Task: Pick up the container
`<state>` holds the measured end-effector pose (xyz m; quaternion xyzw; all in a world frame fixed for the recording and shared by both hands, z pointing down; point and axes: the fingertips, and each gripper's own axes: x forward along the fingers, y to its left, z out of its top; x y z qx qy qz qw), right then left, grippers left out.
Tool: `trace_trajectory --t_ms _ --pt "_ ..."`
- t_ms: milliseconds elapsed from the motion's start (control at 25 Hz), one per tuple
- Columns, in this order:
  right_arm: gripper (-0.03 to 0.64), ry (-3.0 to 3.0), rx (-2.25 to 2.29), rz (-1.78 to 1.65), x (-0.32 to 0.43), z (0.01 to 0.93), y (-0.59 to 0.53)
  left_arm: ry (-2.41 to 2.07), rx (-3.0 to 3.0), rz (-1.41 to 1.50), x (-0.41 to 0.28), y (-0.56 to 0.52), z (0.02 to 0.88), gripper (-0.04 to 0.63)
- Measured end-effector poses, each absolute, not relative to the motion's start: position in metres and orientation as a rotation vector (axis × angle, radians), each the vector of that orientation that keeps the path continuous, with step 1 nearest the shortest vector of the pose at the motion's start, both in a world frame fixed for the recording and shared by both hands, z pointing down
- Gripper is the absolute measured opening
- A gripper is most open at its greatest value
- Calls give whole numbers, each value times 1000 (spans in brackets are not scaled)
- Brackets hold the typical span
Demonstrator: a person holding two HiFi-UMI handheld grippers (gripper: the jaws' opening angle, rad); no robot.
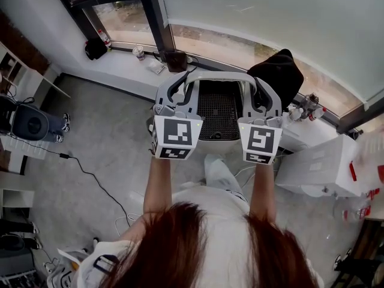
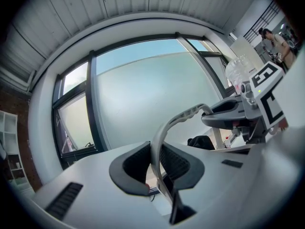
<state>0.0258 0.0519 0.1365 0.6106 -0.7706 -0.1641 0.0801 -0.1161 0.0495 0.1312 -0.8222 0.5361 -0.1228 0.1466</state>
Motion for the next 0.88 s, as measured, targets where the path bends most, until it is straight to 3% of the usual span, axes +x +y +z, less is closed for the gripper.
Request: trace_trajectory --t_ms 880 --pt "61 -2404 1736 -496 56 95 55 1599 -2311 -322 -85 54 86 69"
